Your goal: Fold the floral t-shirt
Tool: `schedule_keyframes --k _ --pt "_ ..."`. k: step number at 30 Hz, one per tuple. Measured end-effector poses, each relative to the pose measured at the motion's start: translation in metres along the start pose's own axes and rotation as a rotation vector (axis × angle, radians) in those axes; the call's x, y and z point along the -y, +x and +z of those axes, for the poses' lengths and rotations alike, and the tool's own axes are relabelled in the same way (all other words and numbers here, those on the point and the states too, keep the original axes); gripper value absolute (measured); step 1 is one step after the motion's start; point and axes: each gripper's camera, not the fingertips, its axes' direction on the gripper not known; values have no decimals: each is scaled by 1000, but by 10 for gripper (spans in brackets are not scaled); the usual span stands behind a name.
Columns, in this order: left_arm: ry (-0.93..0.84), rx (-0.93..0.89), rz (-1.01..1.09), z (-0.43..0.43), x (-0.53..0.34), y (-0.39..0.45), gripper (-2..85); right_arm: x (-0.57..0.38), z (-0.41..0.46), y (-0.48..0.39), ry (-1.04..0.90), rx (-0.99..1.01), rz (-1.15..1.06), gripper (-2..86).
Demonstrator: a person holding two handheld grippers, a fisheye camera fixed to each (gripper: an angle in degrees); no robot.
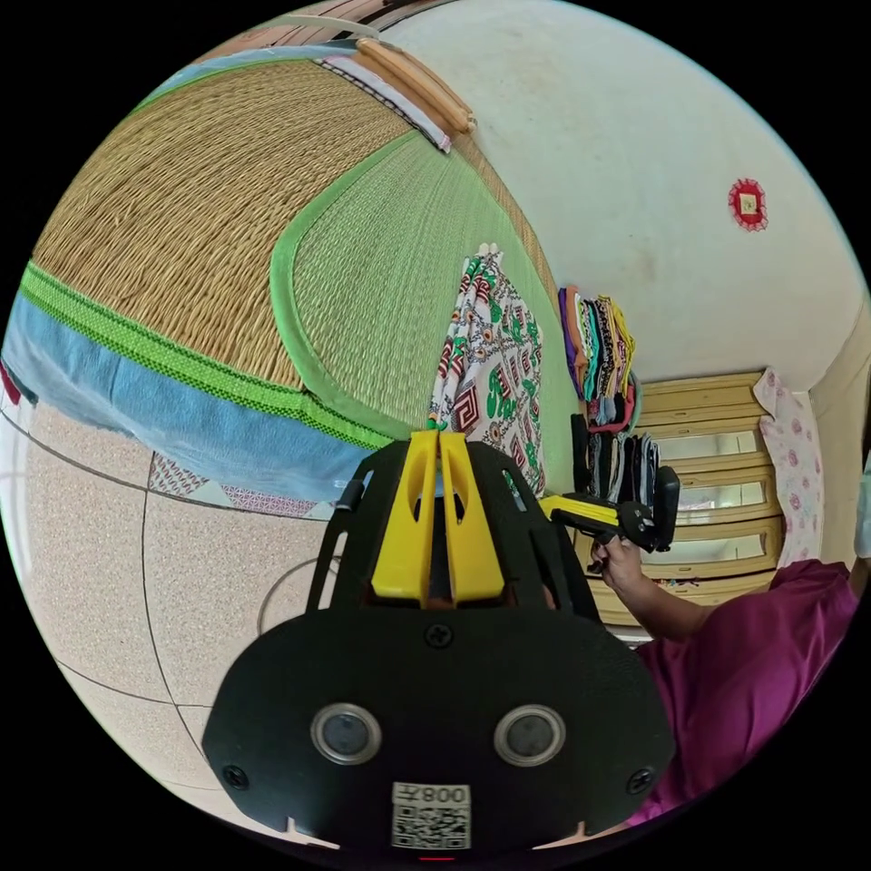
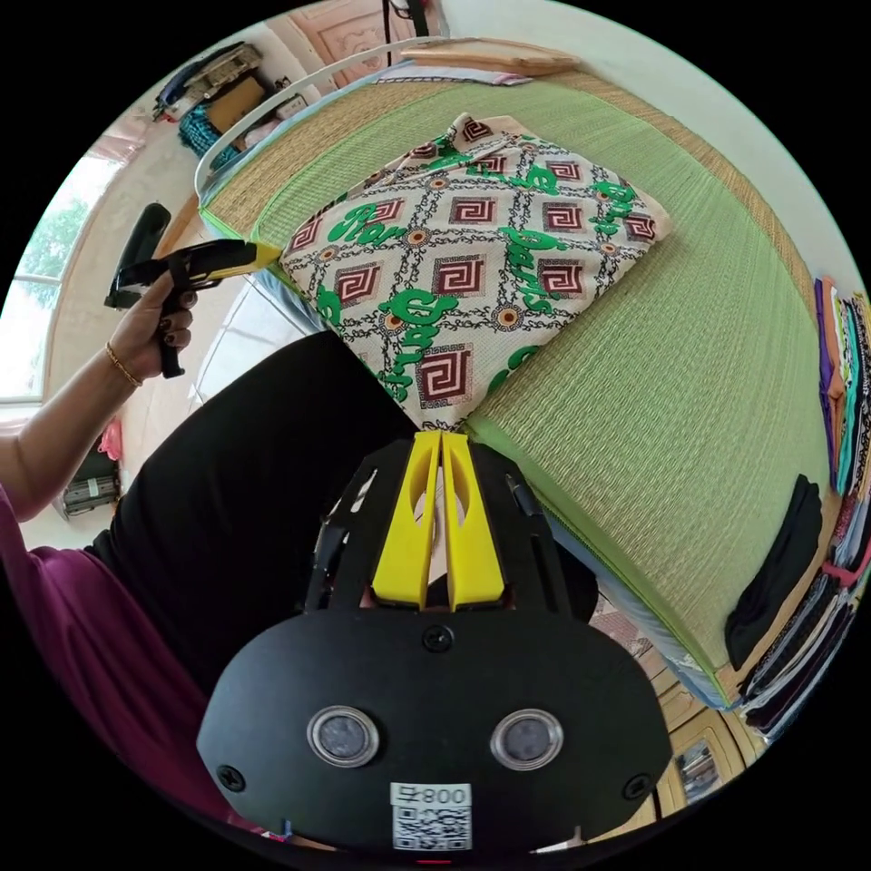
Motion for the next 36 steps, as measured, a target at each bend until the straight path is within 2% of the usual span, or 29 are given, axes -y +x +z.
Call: schedule_keyframes --k 13,21,24,27,29,32,36 --pt "40 23 3 30 -68 44 2 -39 18 57 33 220 159 5" --pt "-73 -54 132 105 -118 120 1 -84 29 78 118 406 241 17" --pt "-167 58 285 141 -140 169 1 -101 13 72 147 339 199 16" --pt "-306 296 457 184 -168 211 1 -117 11 60 90 177 154 12" --pt "-293 406 561 205 -191 232 1 -130 20 52 39 86 132 7" --pt "-283 436 598 225 -210 242 0 -153 45 41 -45 6 103 4" --pt "-268 407 599 241 -224 243 0 -171 57 39 -35 -36 97 5"
